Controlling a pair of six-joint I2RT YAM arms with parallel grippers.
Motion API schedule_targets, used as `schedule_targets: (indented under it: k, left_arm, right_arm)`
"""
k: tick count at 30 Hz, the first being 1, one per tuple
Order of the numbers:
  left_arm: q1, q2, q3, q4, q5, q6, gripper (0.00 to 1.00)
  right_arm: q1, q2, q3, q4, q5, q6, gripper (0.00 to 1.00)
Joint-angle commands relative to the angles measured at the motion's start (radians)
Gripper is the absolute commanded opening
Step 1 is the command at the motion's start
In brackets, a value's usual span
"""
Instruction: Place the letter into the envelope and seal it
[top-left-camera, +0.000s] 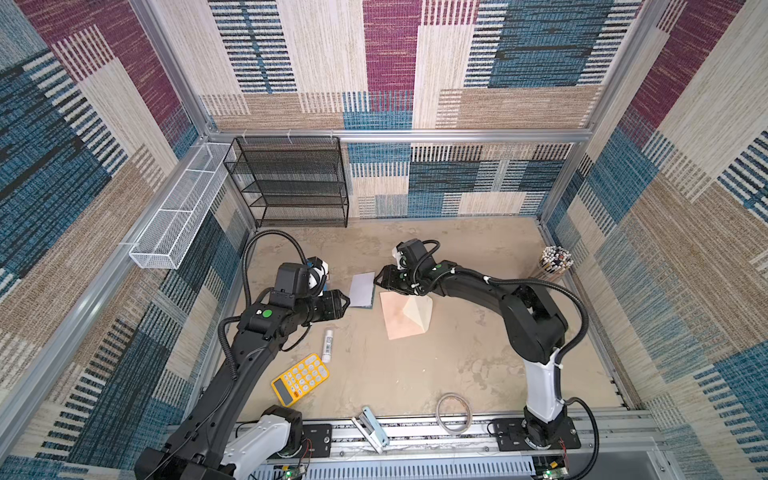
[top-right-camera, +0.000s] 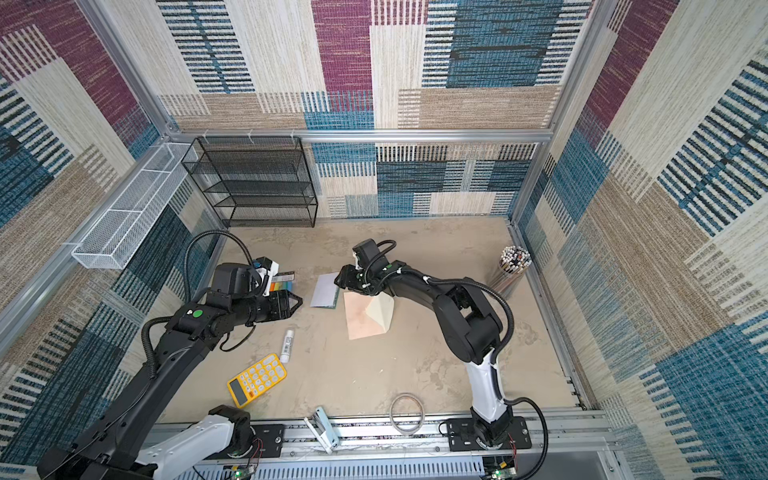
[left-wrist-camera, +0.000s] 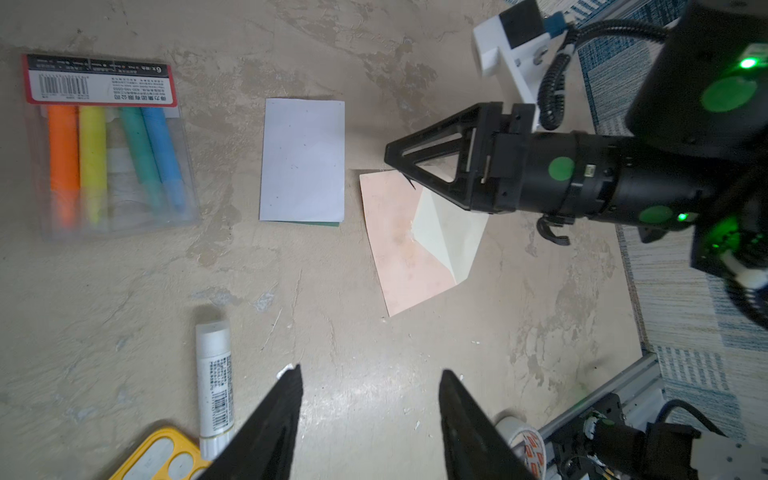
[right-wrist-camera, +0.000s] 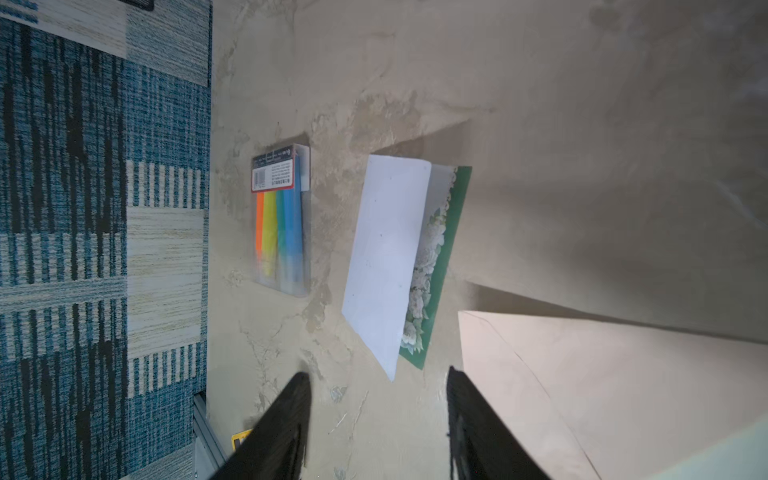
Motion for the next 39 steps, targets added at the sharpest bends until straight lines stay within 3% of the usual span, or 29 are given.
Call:
schedule_targets:
  k: [1,11,30,39]
  left_arm:
    - [0.018,-0.001,-0.004,0.005,0.025,0.009,0.56]
    - [0.07,0.011,0.006,-0.004,0.07,0.037,0.56]
    - [0.107,-0.023,0.022,-0.033,0.121,0.036,0.56]
    - [0.121,-0.065,0.075,-0.053,0.171,0.031,0.56]
  right_arm:
    - [0.007,0.061,0.05,0.035,-0.044,0.021,0.55]
    - [0.017,0.19,0.145,0.046,-0.076,0.042,0.47]
    - [0.032,0.198,0.217,0.015,-0.085,0.025,0.0]
    - [0.056,0.078,0.231,0.0,-0.151,-0.019,0.0]
